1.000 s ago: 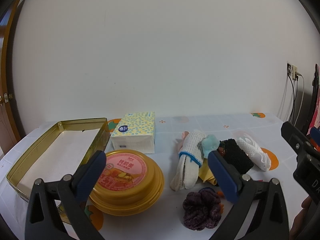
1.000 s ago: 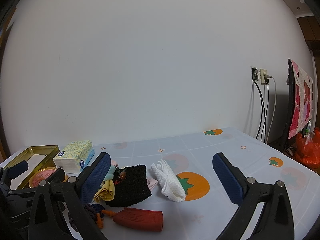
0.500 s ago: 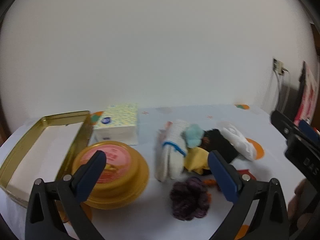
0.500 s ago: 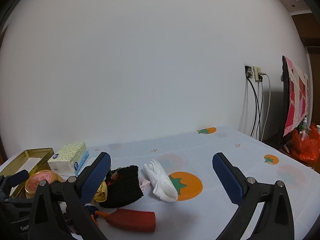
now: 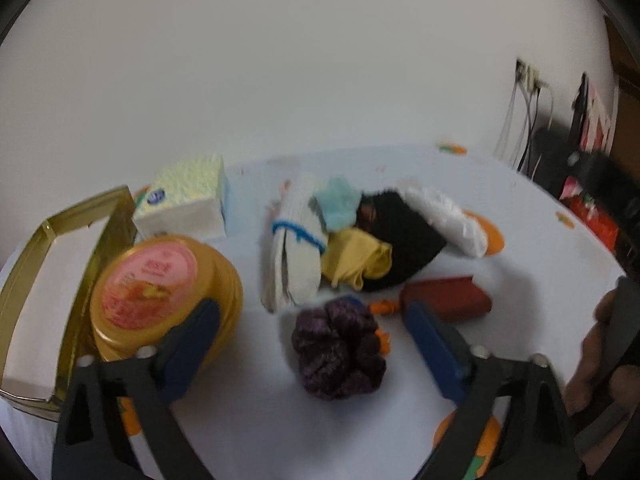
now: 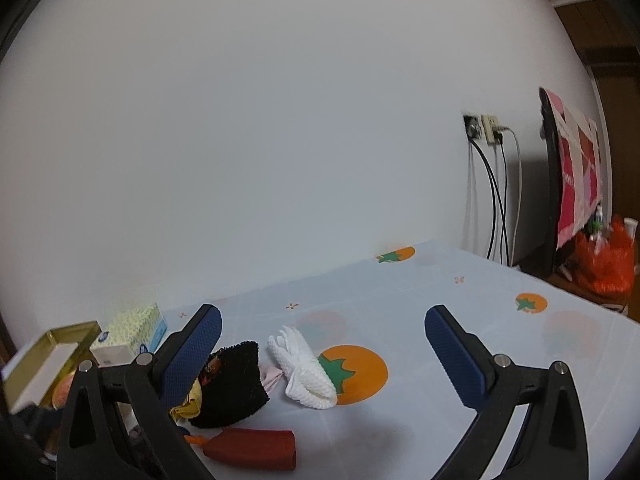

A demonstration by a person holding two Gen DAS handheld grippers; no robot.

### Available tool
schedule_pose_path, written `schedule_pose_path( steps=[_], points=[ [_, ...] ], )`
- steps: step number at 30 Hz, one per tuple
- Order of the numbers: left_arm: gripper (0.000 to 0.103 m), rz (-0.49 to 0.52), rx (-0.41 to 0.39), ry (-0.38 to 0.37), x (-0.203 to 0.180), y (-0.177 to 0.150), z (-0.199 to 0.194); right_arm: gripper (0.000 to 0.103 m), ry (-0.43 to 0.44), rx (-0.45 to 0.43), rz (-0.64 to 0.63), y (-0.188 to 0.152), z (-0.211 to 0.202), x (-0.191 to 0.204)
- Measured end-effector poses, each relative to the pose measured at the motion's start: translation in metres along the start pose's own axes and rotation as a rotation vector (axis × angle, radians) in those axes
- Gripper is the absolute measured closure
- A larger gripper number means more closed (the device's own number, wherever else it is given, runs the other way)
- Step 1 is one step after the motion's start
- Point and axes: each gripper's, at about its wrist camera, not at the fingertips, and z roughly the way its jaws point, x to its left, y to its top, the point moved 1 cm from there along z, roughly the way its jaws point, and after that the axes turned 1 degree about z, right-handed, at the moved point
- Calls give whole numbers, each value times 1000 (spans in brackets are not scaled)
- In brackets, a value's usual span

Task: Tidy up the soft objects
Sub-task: 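Grasp the purple scrunchie with the left tool while the right tool grasps the red pouch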

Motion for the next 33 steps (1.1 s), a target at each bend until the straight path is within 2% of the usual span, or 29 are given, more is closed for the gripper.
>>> schedule_pose_path(
  steps=[3,6,8,11,15,18,21,23,26,29,33],
  points=[
    [29,27,86,15,-7,-1,16,0,7,16,26,0,3,-4],
    [41,39,151,-3,-10,-4,28,0,12,29,44,0,5,-7],
    [55,21,155,-37,-7,-5,28,0,10,41,51,0,7,-9],
    [63,-1,160,-67,-5,-6,27,0,11,85,52,-3,15,-10],
    [66,-24,106,-95,0,-8,15,0,13,173,29,-11,28,-6],
    [66,-66,0,-91,9,-9,-5,0,35,233,12,-17,36,-2],
    [66,-139,-104,-113,23,-14,-26,1,56,252,-12,-21,38,2],
    [66,-184,-145,-121,33,-11,-33,3,92,265,-23,-23,38,3],
    [66,-221,-171,-122,38,-11,-38,25,138,341,-78,-29,43,10],
    [65,-220,-163,-123,37,-8,-33,25,211,506,-117,-45,54,17],
    [65,-221,-161,-124,38,-9,-35,26,231,564,-196,-56,55,31]
  ],
)
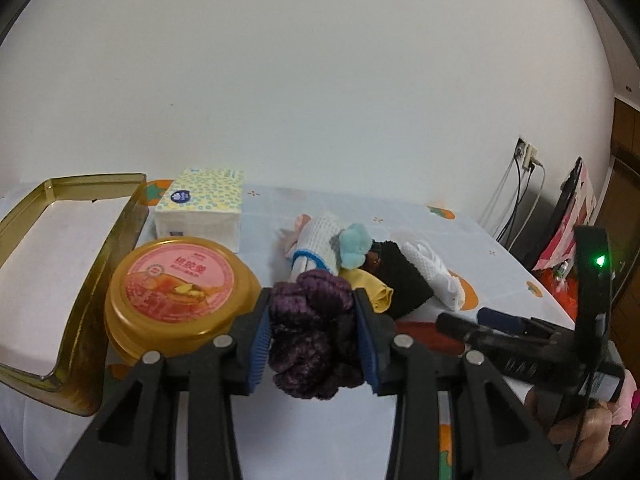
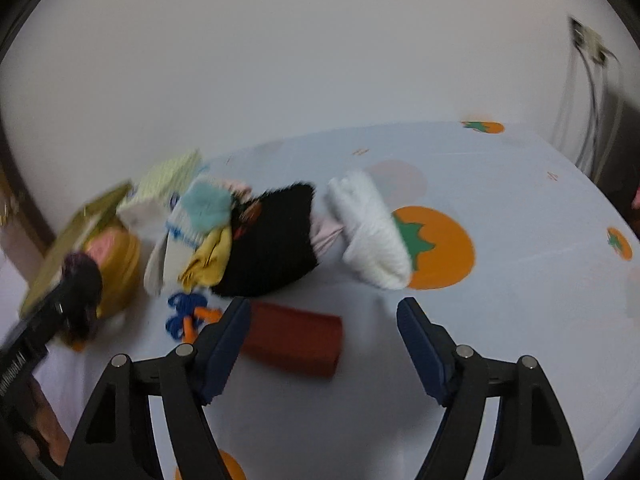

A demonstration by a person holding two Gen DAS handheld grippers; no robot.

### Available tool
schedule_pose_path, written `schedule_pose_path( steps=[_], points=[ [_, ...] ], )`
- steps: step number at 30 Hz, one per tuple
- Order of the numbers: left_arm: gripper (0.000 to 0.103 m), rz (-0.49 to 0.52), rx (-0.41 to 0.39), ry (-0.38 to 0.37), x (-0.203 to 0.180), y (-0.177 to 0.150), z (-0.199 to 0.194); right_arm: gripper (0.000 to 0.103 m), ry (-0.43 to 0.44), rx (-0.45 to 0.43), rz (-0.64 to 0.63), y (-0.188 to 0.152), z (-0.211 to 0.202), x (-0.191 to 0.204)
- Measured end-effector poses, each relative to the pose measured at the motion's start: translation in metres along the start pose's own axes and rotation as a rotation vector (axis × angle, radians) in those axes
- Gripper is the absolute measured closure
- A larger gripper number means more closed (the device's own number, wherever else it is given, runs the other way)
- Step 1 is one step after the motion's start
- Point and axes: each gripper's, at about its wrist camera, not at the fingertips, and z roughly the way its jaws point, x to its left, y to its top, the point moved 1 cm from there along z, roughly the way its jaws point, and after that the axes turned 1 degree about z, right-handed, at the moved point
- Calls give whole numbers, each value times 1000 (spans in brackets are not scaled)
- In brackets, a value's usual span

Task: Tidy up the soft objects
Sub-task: 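Grasp the purple scrunchie with the left tool while the right tool grasps the red pouch, then carry the scrunchie and red pouch over the gold tray with both tools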

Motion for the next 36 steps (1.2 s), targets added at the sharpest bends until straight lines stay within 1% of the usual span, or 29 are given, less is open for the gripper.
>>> schedule_pose_path(
  steps=[4,6,7,10,12,13,16,19,20,23,25,28,30,31,33,36],
  points=[
    [65,4,13,-5,2,-1,3,26,-18,85,-107,-3,17,20],
    [65,6,15,-5,1,-1,3,25,-1,78,-119,-2,17,23],
    [63,8,16,-6,1,-1,3,25,4,97,-124,-2,20,24],
    [63,9,21,-6,0,-2,4,26,58,117,-78,-3,19,14],
    [63,7,22,-7,0,-2,4,34,107,118,-36,-3,18,4],
    [63,6,21,-8,0,-2,4,34,112,119,-36,-4,17,4],
    [63,8,24,-9,0,-2,5,36,95,112,-65,-7,14,8],
    [63,5,30,-10,0,-2,6,41,49,96,-121,-11,5,16],
    [63,4,30,-13,0,-2,6,44,27,91,-145,-13,1,19],
    [63,5,29,-16,1,-2,6,53,-1,83,-163,-17,-5,21],
    [63,7,26,-17,0,-2,6,57,-2,77,-155,-21,-10,17],
    [63,10,21,-19,0,-3,5,67,-7,82,-157,-24,-17,16],
    [63,11,21,-18,-1,-3,5,76,-11,80,-170,-27,-23,16],
    [63,10,21,-18,-1,-3,4,78,-10,73,-175,-28,-26,16],
    [63,10,20,-19,-1,-3,4,85,-22,58,-186,-31,-30,17],
    [63,7,16,-18,-1,-2,4,91,-19,38,-161,-32,-33,17]
  ],
)
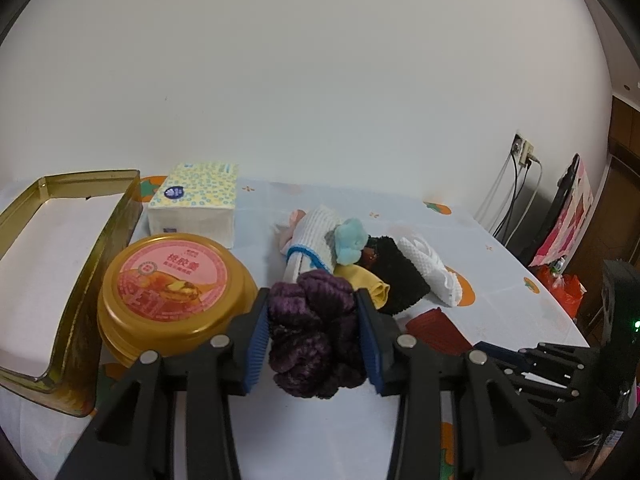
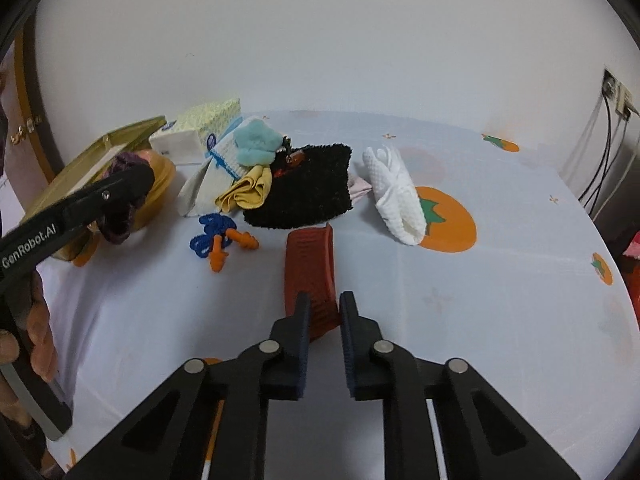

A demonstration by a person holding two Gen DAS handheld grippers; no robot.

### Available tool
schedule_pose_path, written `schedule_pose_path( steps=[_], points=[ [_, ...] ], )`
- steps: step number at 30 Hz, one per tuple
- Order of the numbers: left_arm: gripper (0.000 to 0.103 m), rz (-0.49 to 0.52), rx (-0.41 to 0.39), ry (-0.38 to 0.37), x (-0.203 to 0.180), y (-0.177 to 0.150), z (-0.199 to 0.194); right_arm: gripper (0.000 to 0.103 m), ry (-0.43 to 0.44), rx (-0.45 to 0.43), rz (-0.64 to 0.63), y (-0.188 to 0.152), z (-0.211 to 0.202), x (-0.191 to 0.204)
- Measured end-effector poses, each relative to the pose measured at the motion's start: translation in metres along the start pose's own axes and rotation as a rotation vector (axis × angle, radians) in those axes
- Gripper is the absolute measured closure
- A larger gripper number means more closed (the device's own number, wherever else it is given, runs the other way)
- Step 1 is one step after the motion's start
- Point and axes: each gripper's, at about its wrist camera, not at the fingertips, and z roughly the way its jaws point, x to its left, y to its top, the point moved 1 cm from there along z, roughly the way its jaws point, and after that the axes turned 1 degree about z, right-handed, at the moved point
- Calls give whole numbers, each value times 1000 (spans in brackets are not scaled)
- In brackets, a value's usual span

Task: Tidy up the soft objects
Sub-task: 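Carry the scrunchie and red pouch over the gold tray with both tools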

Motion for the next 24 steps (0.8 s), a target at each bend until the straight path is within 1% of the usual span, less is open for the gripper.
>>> schedule_pose_path(
  steps=[3,7,11,14,18,22,24],
  points=[
    [63,-6,-10,-3,2,0,-2,95,37,-29,66,2,-6,-3],
    [63,6,-31,-8,1,1,-6,95,77,-105,140,5,-16,0],
    [63,33,-57,0,-1,2,-10,95,110,-154,188,6,-24,7],
    [63,59,-96,20,-1,3,-17,95,136,-192,196,10,-34,14],
    [63,73,-118,18,4,7,-25,95,162,-236,183,20,-46,32],
    [63,81,-149,35,18,14,-36,95,202,-292,174,34,-56,54],
    [63,88,-174,64,32,21,-44,95,230,-314,169,41,-58,68]
  ],
)
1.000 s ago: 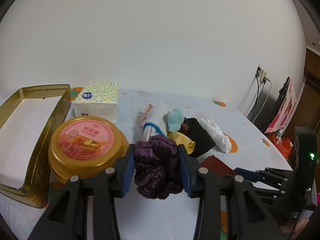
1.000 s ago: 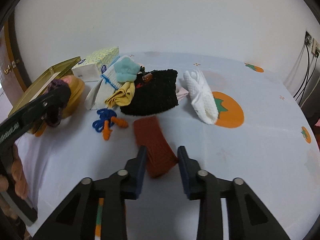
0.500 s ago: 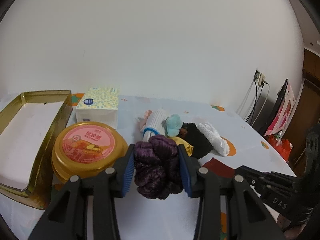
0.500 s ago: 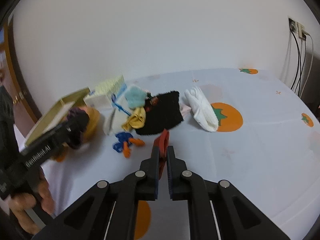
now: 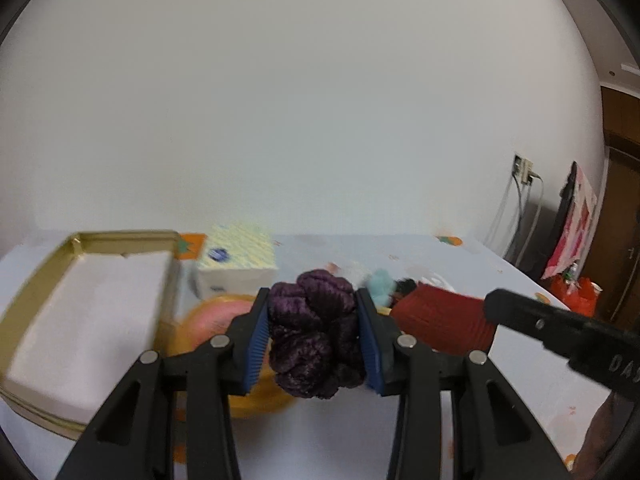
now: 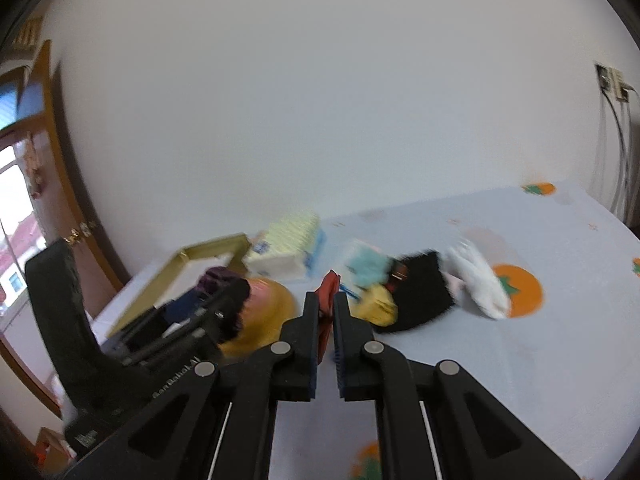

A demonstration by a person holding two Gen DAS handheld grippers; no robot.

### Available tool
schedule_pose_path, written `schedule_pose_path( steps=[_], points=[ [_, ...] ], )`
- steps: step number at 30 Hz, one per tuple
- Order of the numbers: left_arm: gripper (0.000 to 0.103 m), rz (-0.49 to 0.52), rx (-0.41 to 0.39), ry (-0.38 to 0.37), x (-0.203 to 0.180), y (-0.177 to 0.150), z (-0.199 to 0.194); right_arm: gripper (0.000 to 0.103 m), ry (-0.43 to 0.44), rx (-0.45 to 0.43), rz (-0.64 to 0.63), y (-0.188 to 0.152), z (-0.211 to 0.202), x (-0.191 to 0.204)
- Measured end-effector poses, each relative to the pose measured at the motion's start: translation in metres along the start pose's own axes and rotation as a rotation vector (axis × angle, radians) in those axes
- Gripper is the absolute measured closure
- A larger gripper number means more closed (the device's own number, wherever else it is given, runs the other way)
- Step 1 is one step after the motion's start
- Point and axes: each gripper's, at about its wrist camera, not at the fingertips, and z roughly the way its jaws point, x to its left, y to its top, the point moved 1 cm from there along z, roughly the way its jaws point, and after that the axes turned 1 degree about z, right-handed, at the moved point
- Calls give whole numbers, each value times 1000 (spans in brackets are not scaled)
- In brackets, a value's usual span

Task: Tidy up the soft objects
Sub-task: 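Carry the scrunchie and red pouch over the gold tray with both tools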

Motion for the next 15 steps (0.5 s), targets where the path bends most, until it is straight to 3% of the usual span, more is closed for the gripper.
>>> schedule_pose_path(
  steps=[7,15],
  points=[
    [63,-1,-57,123,60,21,-17,95,100,-36,-21,14,29,58],
    [63,-55,-51,293,140,27,-18,95,208,-17,-19,15,81,119]
  ],
)
